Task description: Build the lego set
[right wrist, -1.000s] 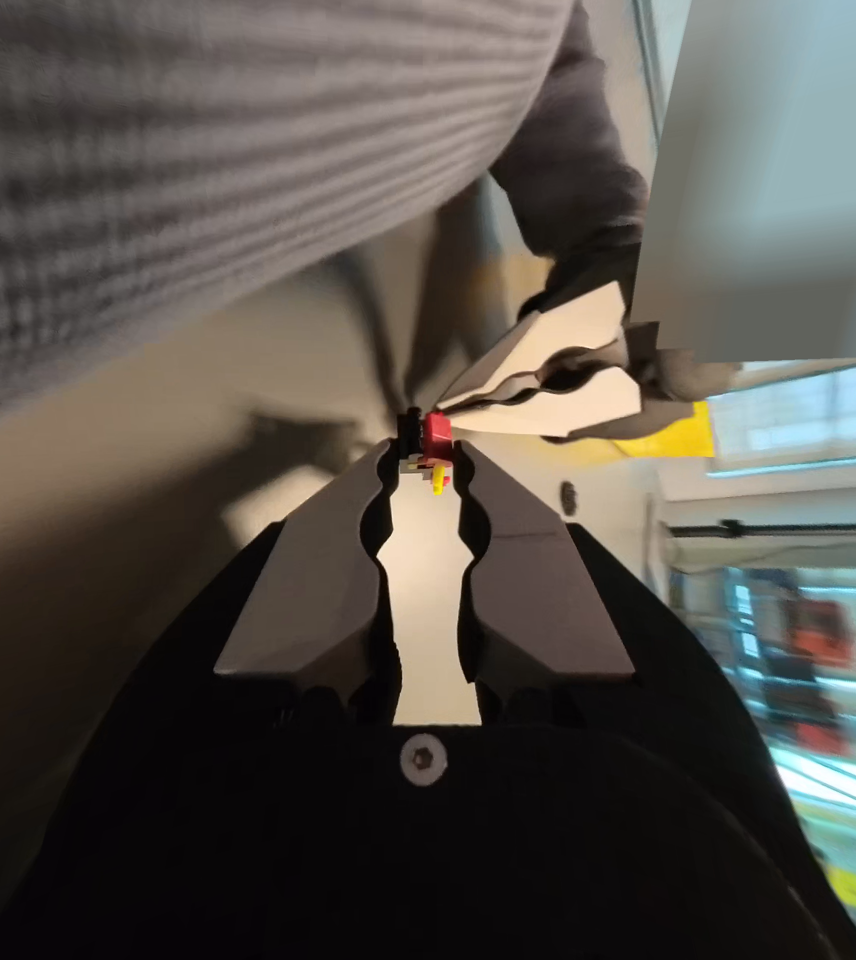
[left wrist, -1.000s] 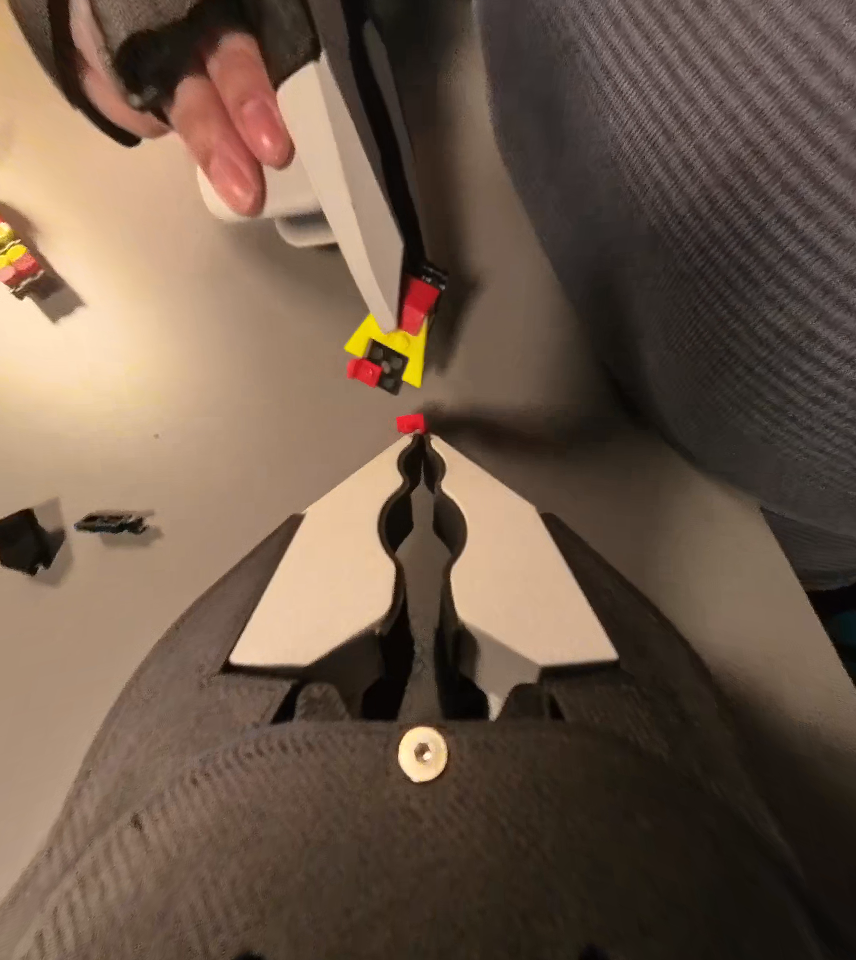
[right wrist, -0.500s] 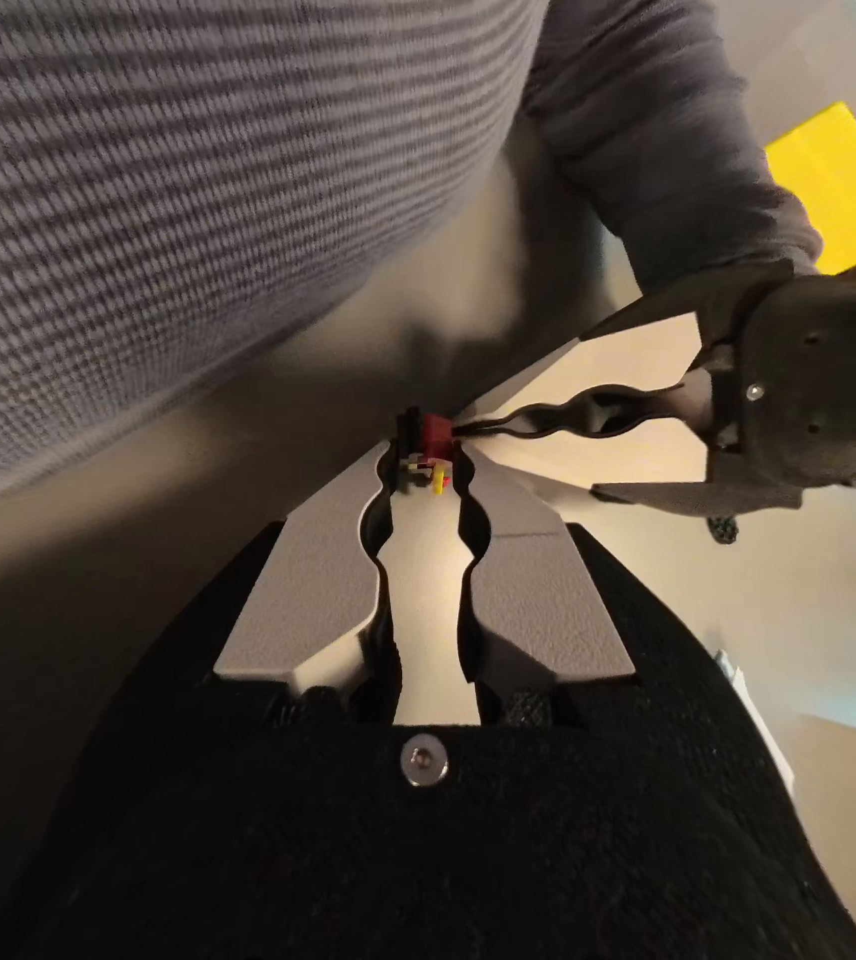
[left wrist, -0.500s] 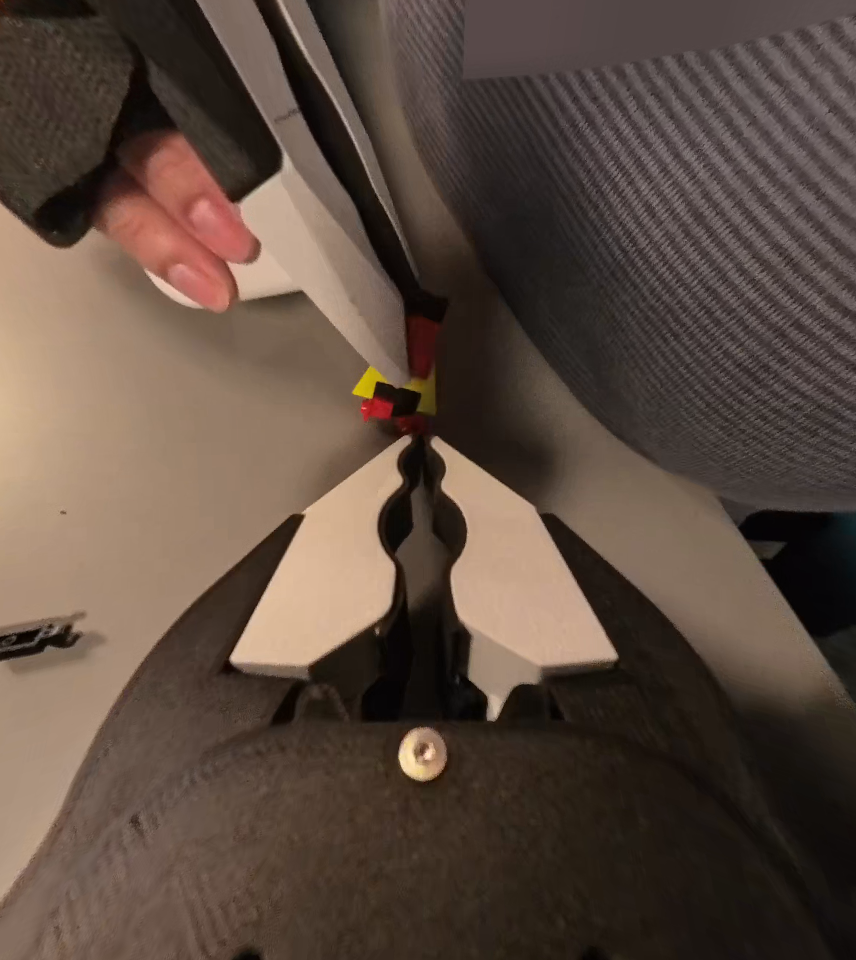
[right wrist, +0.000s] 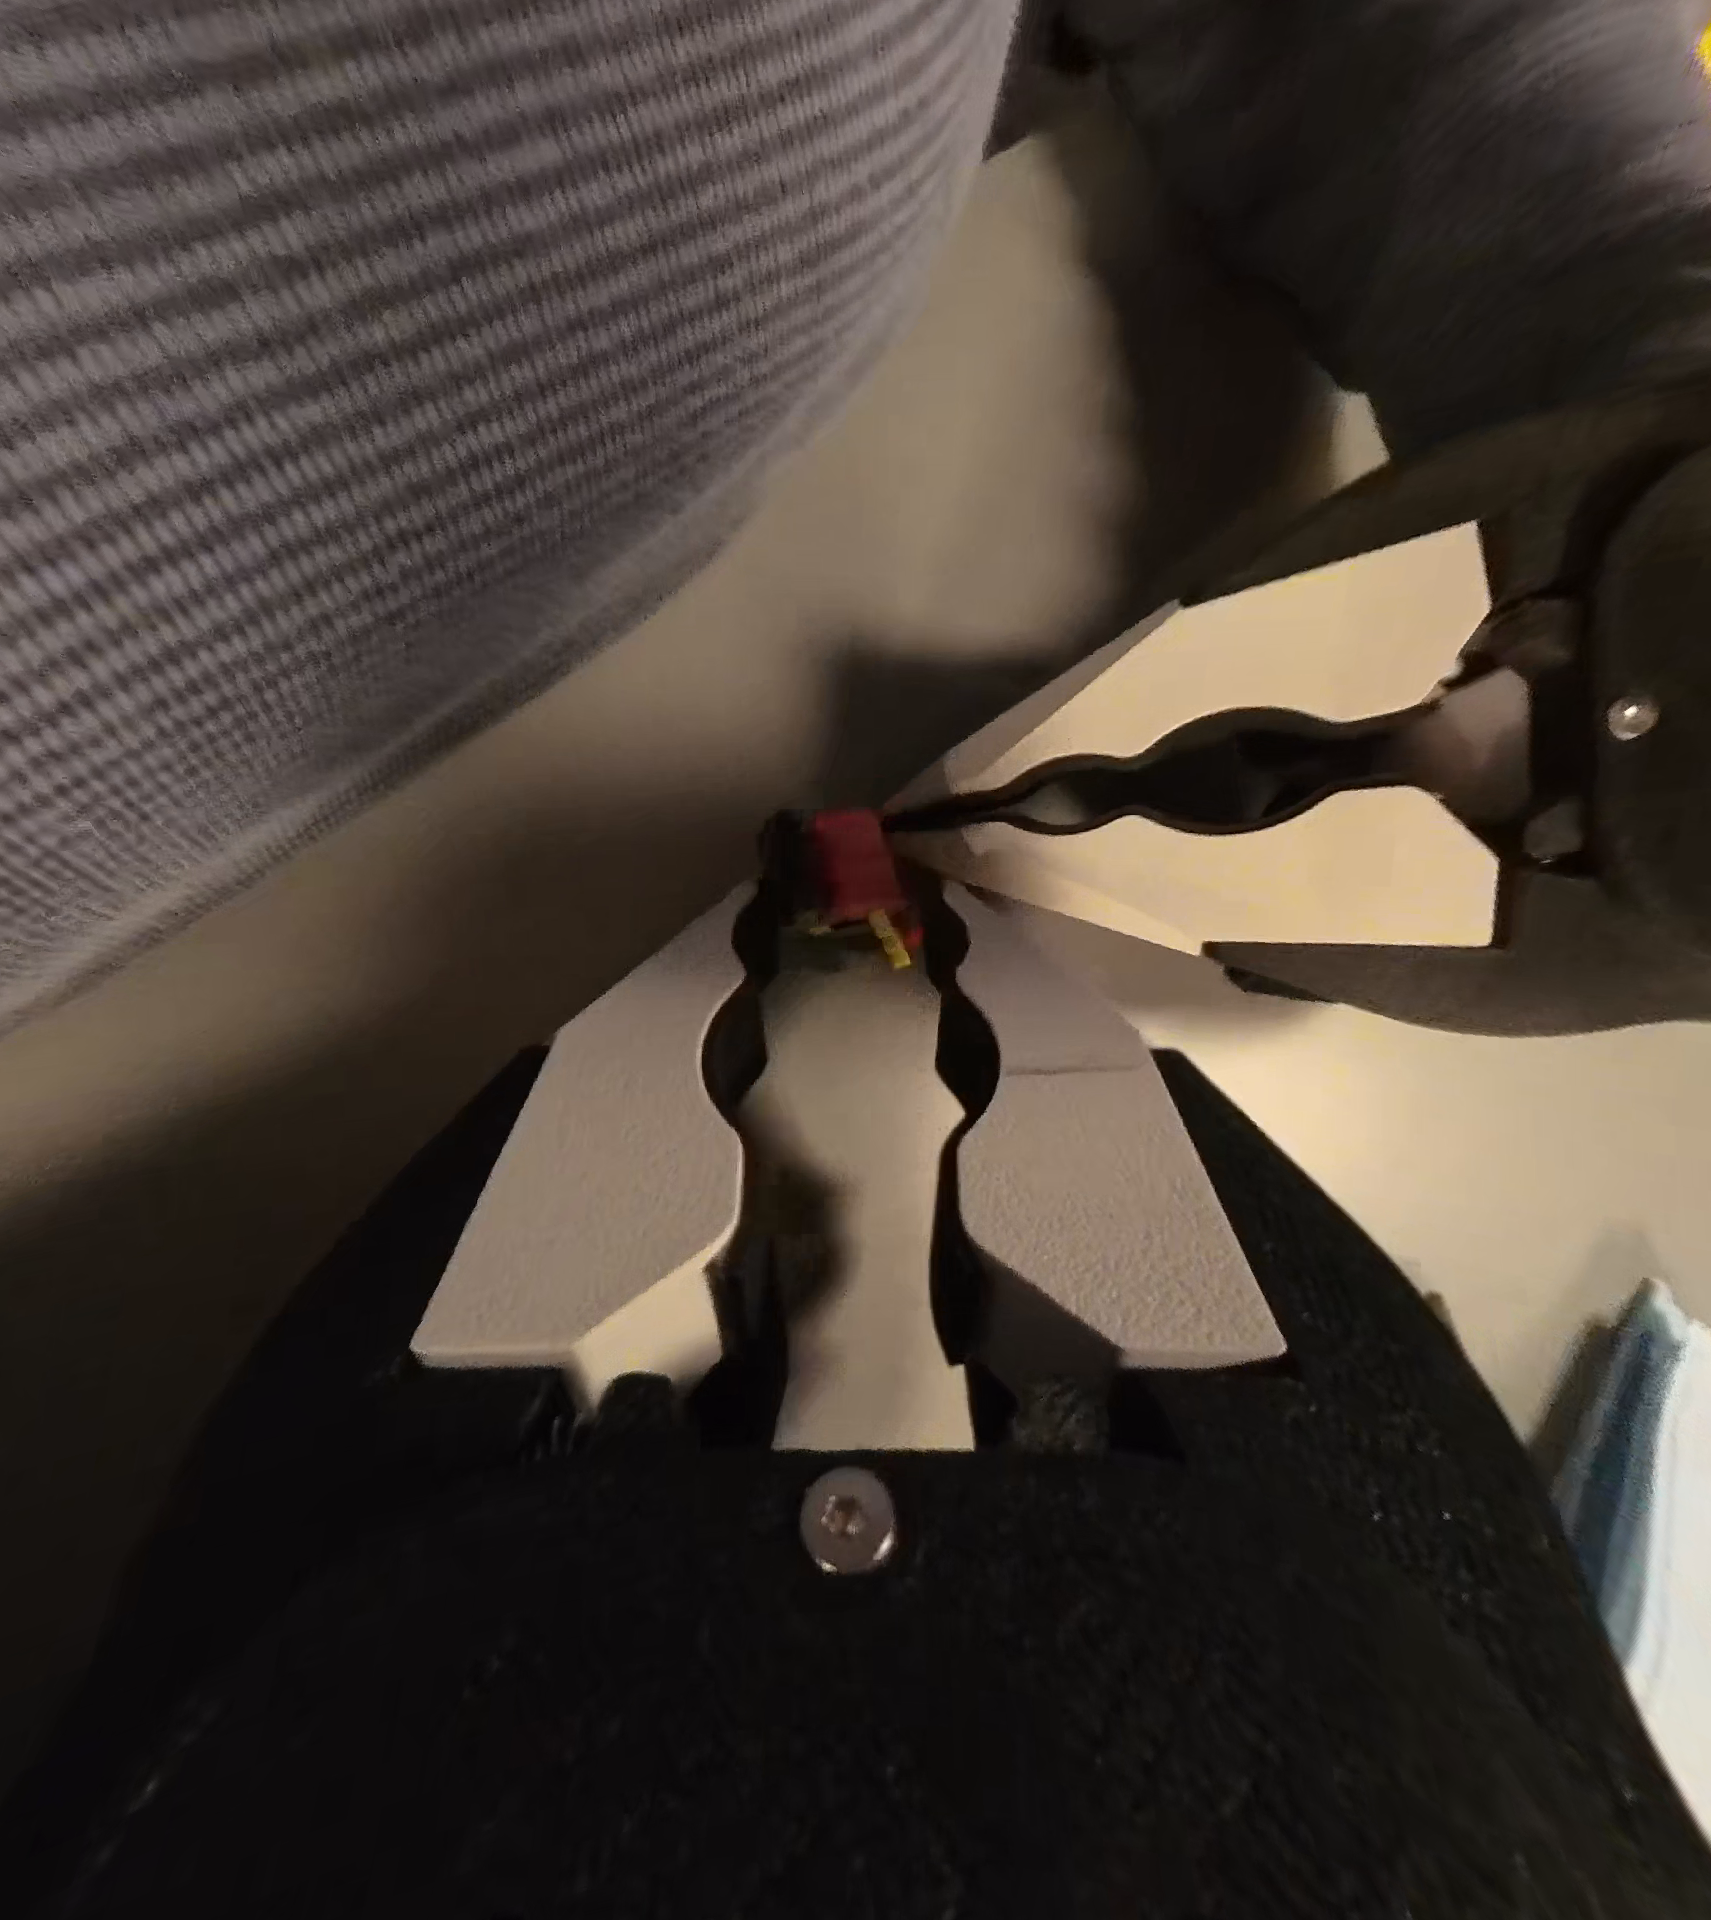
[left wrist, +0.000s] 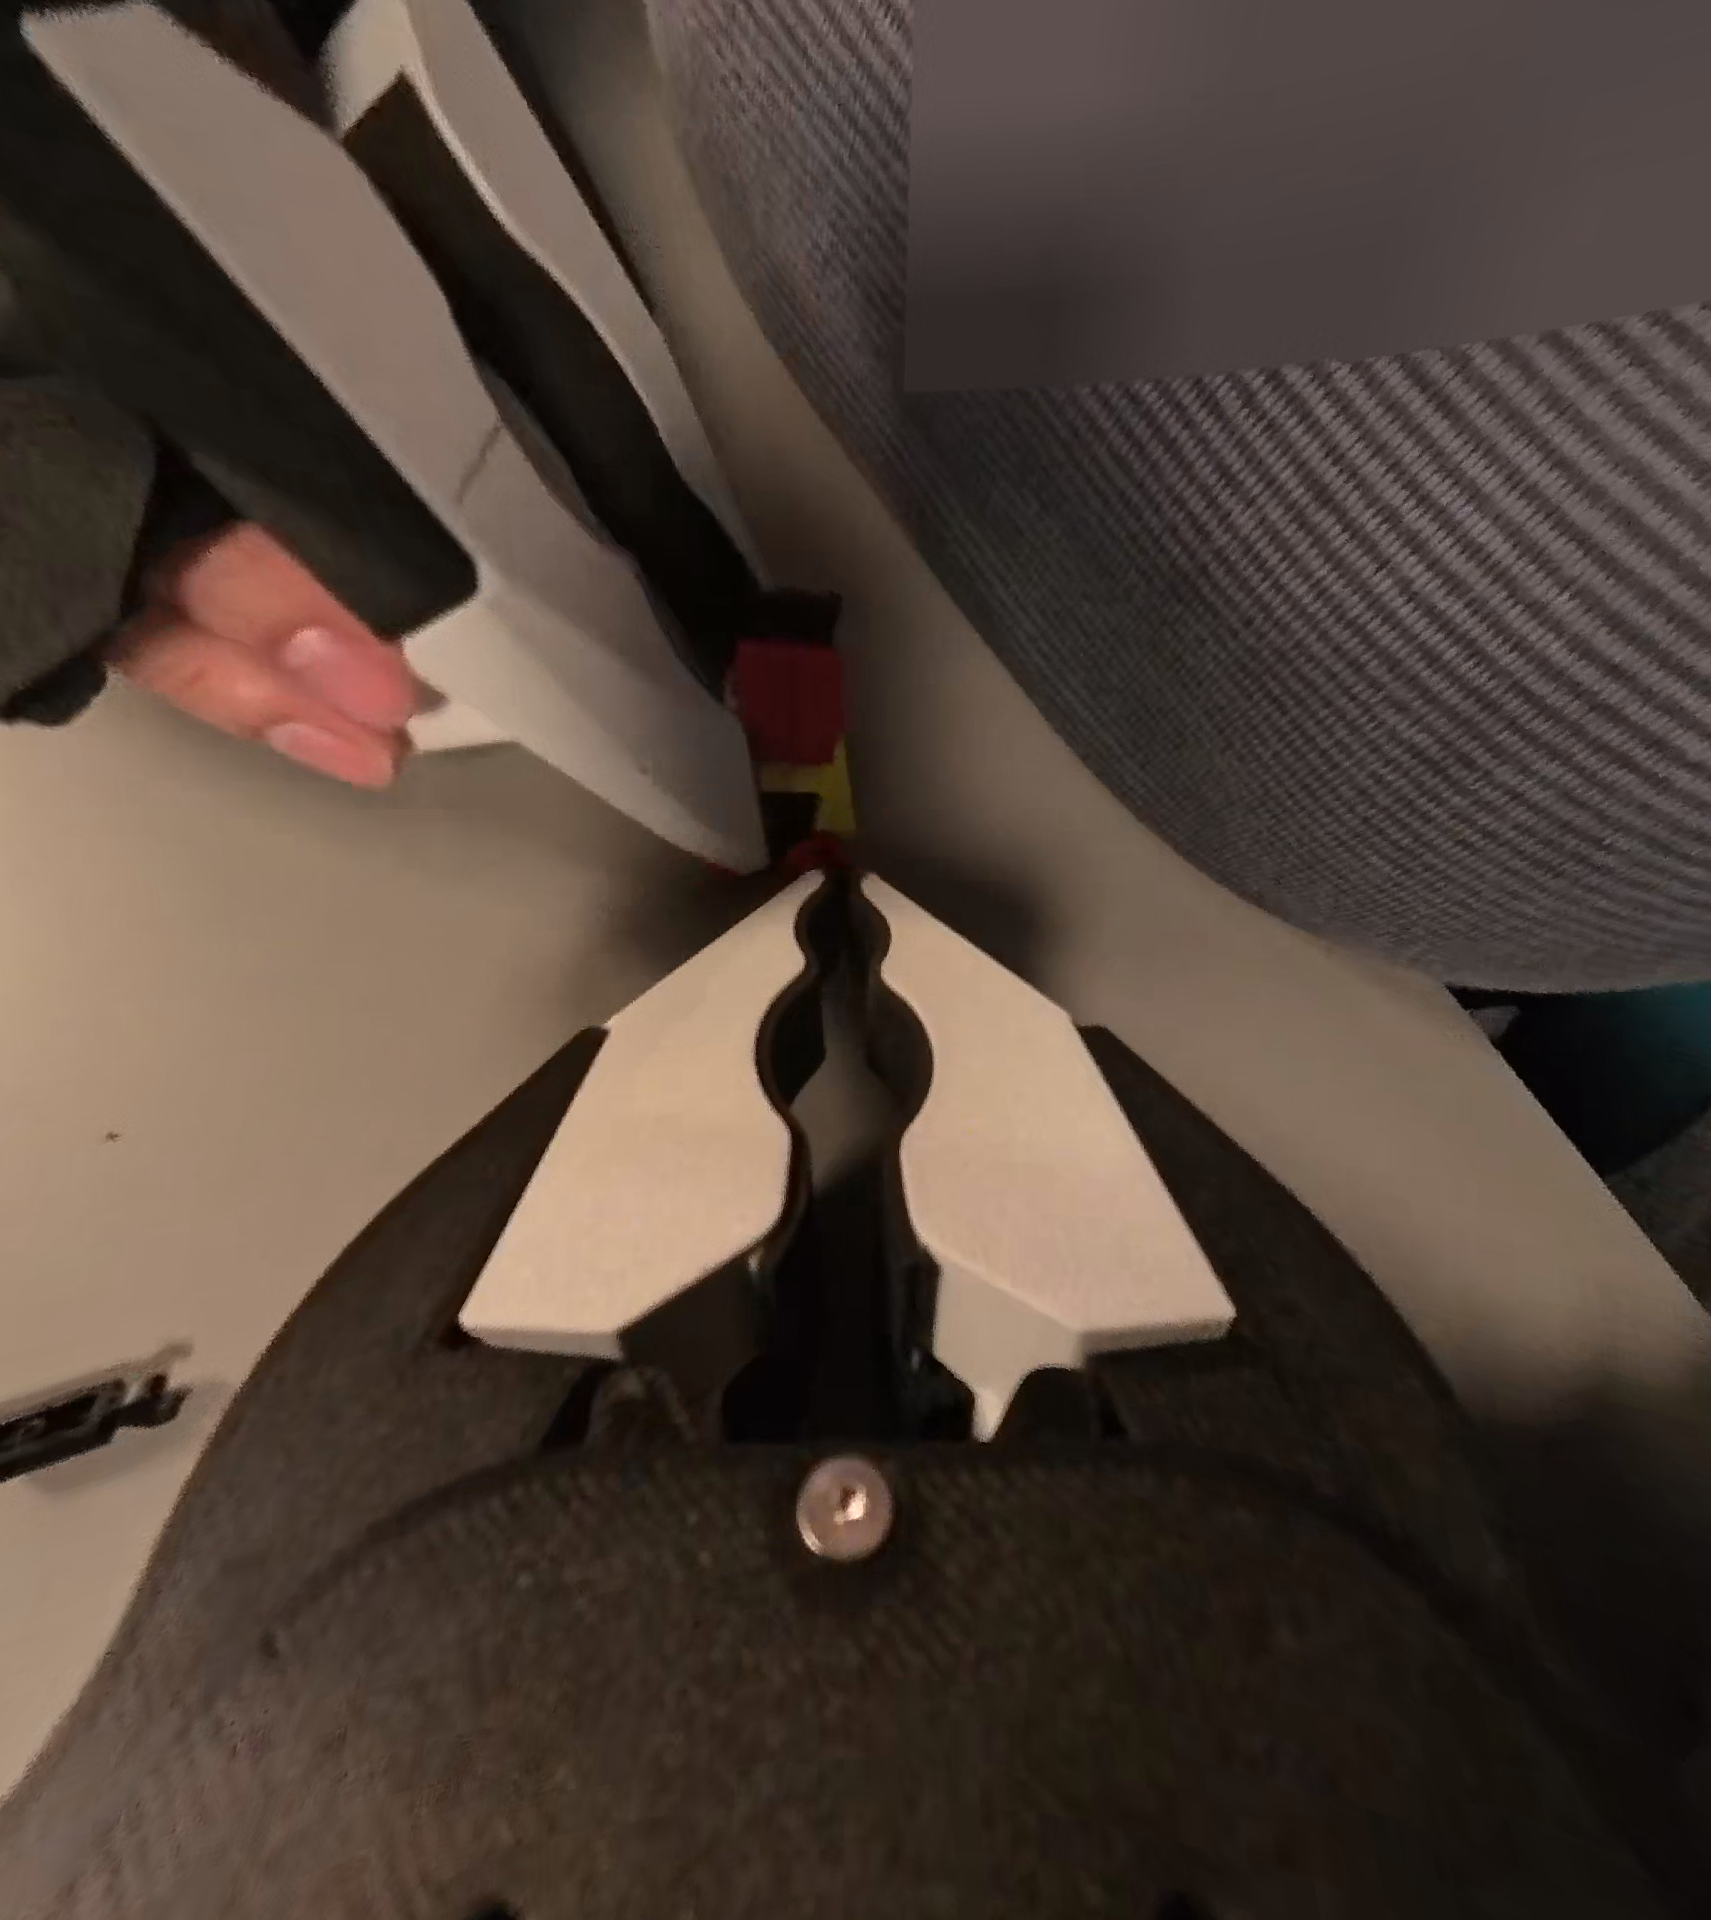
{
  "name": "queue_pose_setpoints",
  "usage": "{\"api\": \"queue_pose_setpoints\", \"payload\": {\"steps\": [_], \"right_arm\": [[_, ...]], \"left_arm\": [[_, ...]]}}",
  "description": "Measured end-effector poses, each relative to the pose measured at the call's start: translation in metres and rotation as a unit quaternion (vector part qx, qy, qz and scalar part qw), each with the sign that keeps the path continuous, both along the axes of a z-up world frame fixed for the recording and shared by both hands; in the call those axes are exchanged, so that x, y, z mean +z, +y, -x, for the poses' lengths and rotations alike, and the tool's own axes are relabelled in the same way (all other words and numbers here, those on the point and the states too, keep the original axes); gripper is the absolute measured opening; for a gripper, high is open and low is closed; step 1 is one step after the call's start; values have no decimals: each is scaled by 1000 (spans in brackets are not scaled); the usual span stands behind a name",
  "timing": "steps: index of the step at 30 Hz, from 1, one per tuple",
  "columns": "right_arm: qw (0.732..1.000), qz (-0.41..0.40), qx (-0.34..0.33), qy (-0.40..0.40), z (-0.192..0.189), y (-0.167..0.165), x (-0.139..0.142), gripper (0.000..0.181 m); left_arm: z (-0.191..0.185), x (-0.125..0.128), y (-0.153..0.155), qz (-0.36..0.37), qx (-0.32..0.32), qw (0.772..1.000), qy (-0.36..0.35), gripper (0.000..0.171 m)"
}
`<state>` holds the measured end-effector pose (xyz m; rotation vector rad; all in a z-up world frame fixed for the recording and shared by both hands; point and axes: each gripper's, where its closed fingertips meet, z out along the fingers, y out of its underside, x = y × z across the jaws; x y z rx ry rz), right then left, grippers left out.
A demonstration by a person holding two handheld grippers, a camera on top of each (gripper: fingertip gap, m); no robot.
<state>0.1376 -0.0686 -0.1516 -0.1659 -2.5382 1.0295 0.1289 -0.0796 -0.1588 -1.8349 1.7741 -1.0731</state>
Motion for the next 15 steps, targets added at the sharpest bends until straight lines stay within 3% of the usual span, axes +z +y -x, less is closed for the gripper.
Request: {"api": "queue_pose_setpoints", "payload": {"steps": [15], "right_arm": [[999, 4, 6, -50, -3, -8, -4, 21]], "left_arm": [[-3, 0, 0, -23, -21, 1000, -3, 0]]}}
